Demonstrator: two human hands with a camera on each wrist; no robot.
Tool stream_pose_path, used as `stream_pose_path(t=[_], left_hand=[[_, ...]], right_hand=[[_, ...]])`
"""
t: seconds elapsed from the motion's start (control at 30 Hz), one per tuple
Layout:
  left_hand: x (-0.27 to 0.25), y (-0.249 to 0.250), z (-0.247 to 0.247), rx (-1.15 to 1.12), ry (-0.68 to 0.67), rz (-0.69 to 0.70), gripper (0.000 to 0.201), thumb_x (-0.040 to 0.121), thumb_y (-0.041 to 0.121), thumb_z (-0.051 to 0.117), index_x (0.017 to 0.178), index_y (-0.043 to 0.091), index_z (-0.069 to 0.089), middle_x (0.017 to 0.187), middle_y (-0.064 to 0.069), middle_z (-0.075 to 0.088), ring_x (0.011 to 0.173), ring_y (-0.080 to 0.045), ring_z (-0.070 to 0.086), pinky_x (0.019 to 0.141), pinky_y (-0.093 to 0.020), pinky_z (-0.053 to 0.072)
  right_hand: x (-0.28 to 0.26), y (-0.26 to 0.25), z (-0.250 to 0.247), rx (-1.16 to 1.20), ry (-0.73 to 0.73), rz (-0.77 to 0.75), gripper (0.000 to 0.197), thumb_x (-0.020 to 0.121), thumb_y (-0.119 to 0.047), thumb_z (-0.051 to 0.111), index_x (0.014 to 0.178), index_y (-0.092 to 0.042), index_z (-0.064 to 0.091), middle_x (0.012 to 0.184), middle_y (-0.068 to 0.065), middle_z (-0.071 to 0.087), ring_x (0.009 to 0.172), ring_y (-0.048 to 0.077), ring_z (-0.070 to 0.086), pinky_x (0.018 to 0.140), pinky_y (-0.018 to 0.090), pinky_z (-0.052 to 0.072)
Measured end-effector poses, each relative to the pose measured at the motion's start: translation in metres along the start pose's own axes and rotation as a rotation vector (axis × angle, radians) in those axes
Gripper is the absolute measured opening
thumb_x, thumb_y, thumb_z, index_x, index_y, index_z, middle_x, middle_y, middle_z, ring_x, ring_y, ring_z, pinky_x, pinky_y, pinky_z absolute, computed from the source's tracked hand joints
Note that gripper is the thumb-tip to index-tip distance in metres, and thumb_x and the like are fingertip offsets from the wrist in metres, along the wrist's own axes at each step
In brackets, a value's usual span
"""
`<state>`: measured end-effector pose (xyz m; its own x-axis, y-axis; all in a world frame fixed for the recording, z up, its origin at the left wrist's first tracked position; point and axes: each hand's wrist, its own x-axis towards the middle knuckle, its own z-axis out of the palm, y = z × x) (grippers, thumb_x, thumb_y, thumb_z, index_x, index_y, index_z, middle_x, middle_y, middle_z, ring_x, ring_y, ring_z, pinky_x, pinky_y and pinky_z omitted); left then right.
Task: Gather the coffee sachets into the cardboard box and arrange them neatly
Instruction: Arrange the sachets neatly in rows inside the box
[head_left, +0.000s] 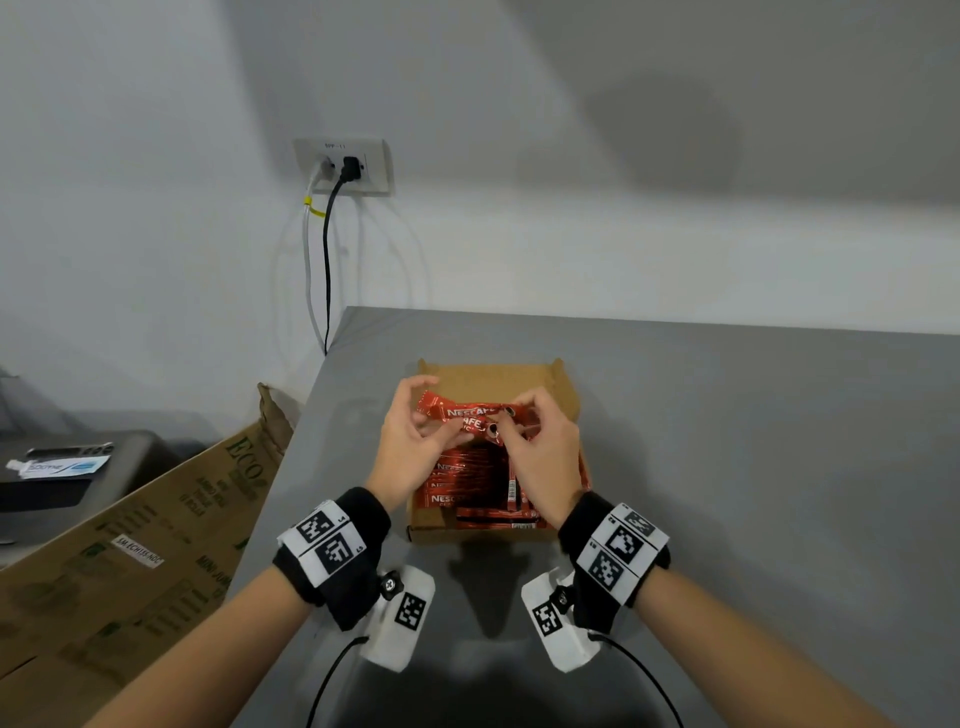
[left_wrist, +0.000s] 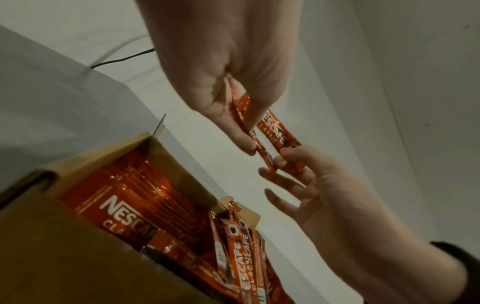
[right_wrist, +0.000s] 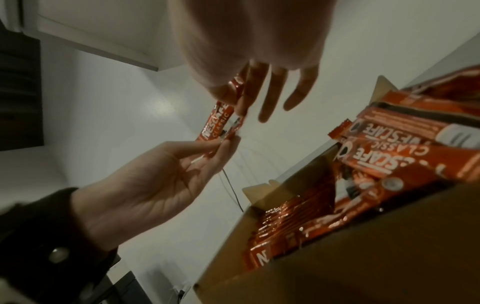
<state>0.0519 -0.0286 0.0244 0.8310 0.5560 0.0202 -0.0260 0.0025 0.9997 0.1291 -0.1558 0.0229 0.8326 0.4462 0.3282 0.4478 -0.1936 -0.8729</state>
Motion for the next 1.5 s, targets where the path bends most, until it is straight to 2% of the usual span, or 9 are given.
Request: stream_pose_path(t=[0.13, 0.33, 0.53, 0.7, 0.87, 1.07, 1.23, 1.37, 1.5], left_hand=[[-0.002, -0.001, 0.001, -0.029, -0.006, -0.003, 0.027, 0.086, 0.002, 0.059, 0.103, 0.021, 0.050, 0.099, -0.006, 0.065, 0.081, -0.015, 0.069, 0.077, -0.030, 0.057], [0.001, -0.002, -0.002, -0.302, -0.092, -0.066, 0.013, 0.098, 0.006, 0.037, 0.097, 0.009, 0.050, 0.095, -0.008, 0.063, 0.086, -0.014, 0.069, 0.080, -0.026, 0.056], [-0.004, -0.013, -0.018, -0.015, -0.128, -0.047, 0.008, 0.095, 0.010, 0.044, 0.098, 0.018, 0.048, 0.102, -0.006, 0.060, 0.086, -0.008, 0.067, 0.076, -0.023, 0.057], [-0.007, -0.016, -0.022, -0.005, -0.221, -0.192, 0.009, 0.098, 0.011, 0.039, 0.101, 0.016, 0.046, 0.105, -0.012, 0.057, 0.085, -0.019, 0.067, 0.065, -0.028, 0.058], [-0.005, -0.014, -0.021, 0.134, -0.237, -0.172, 0.007, 0.096, 0.017, 0.046, 0.091, 0.014, 0.043, 0.093, -0.008, 0.057, 0.080, -0.019, 0.068, 0.078, -0.047, 0.056], [-0.004, -0.013, -0.022, 0.102, -0.144, -0.131, 0.006, 0.095, 0.010, 0.046, 0.099, 0.011, 0.042, 0.094, -0.010, 0.056, 0.074, -0.015, 0.069, 0.073, -0.033, 0.059], [-0.004, -0.017, -0.023, 0.098, -0.205, -0.109, 0.022, 0.094, 0.000, 0.044, 0.105, 0.019, 0.046, 0.095, -0.013, 0.050, 0.079, -0.016, 0.064, 0.069, -0.027, 0.058], [-0.005, -0.023, -0.025, 0.095, -0.230, -0.117, 0.014, 0.093, -0.001, 0.046, 0.098, 0.010, 0.054, 0.095, -0.012, 0.055, 0.077, -0.013, 0.067, 0.071, -0.028, 0.058], [-0.005, -0.026, -0.032, 0.491, -0.211, 0.089, 0.011, 0.086, 0.007, 0.063, 0.089, 0.016, 0.066, 0.090, 0.000, 0.067, 0.083, -0.011, 0.065, 0.076, -0.021, 0.054]], right_hand=[[0.002, 0.005, 0.007, -0.162, -0.021, 0.028, 0.016, 0.087, -0.021, 0.062, 0.076, -0.016, 0.050, 0.090, -0.005, 0.048, 0.079, 0.001, 0.045, 0.073, 0.011, 0.037], [0.014, 0.005, -0.003, -0.189, -0.256, 0.024, 0.018, 0.086, -0.022, 0.064, 0.074, -0.013, 0.054, 0.084, -0.003, 0.054, 0.072, -0.001, 0.049, 0.065, 0.008, 0.039], [0.021, 0.002, -0.014, -0.193, -0.418, 0.054, 0.039, 0.083, -0.023, 0.068, 0.119, -0.023, 0.052, 0.092, -0.008, 0.062, 0.079, -0.003, 0.054, 0.066, 0.011, 0.044], [0.022, 0.008, -0.005, -0.350, -0.672, 0.062, 0.026, 0.077, -0.021, 0.074, 0.102, -0.015, 0.069, 0.085, -0.006, 0.062, 0.070, -0.003, 0.049, 0.063, 0.011, 0.037], [0.020, 0.009, 0.004, -0.337, -0.695, 0.058, 0.021, 0.076, -0.016, 0.075, 0.097, -0.012, 0.070, 0.081, -0.009, 0.059, 0.061, -0.004, 0.050, 0.057, 0.008, 0.037], [0.023, 0.007, 0.001, -0.164, -0.642, 0.103, 0.019, 0.078, -0.016, 0.074, 0.095, -0.009, 0.070, 0.079, -0.005, 0.065, 0.053, -0.001, 0.058, 0.051, 0.010, 0.046], [0.024, 0.008, 0.002, -0.257, -0.651, 0.066, 0.014, 0.079, -0.016, 0.073, 0.092, -0.011, 0.072, 0.090, 0.004, 0.071, 0.067, 0.007, 0.063, 0.063, 0.012, 0.050], [0.026, 0.008, 0.005, -0.306, -0.765, 0.078, 0.024, 0.083, -0.015, 0.068, 0.105, -0.008, 0.068, 0.099, 0.006, 0.071, 0.072, 0.002, 0.061, 0.071, 0.011, 0.050], [0.026, 0.009, 0.008, -0.371, -0.801, 0.065, 0.019, 0.082, -0.013, 0.069, 0.099, -0.005, 0.071, 0.094, 0.010, 0.072, 0.079, 0.015, 0.068, 0.079, 0.024, 0.055]])
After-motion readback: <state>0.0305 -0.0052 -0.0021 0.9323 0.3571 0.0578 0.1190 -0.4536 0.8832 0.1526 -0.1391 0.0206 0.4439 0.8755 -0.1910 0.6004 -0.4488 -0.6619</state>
